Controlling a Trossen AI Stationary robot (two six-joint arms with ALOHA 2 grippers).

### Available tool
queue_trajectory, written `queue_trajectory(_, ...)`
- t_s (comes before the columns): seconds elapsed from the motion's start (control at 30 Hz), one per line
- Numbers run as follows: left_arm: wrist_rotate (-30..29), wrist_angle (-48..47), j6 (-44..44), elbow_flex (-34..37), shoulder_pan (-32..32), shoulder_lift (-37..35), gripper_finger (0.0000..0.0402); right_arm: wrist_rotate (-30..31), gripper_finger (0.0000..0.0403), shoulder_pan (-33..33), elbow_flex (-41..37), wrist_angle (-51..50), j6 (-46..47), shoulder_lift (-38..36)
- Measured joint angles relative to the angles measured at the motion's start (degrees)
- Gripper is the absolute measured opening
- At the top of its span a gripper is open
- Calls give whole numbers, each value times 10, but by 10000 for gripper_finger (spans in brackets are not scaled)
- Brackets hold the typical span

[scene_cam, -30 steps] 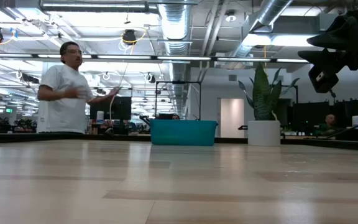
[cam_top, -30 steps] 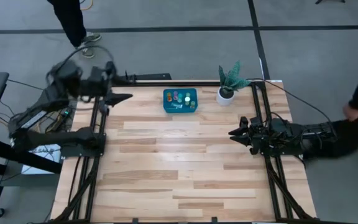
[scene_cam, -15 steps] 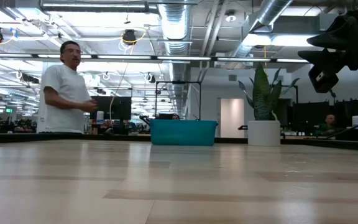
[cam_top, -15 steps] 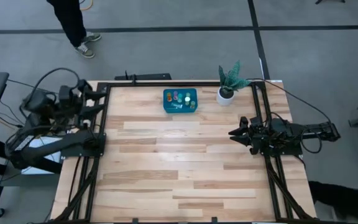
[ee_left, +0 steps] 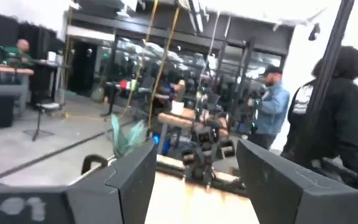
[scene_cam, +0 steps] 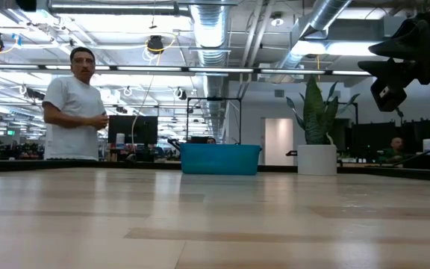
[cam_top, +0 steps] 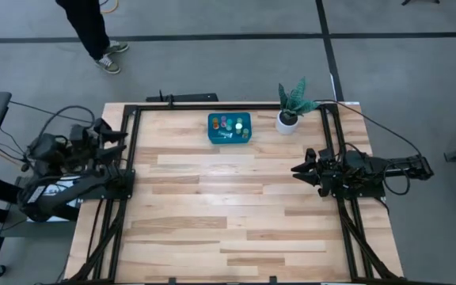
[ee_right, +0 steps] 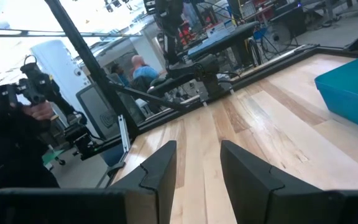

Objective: Pick and place pill bottles into a basket
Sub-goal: Return to Home Position

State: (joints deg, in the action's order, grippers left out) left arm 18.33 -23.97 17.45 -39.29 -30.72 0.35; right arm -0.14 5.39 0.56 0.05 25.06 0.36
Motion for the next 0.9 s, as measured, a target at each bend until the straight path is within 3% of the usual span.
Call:
queue_trajectory(0.13,22,0,-6,17,0,2,213,-1,118,0,0,0,0,0)
queue_trajectory(0.37,6,25,3,78,0,-2,213,0,118,0,0,1,0,0)
queue_trajectory(0.9,18,240,99,230,0,-2,213,0,118,0,0,2,0,0)
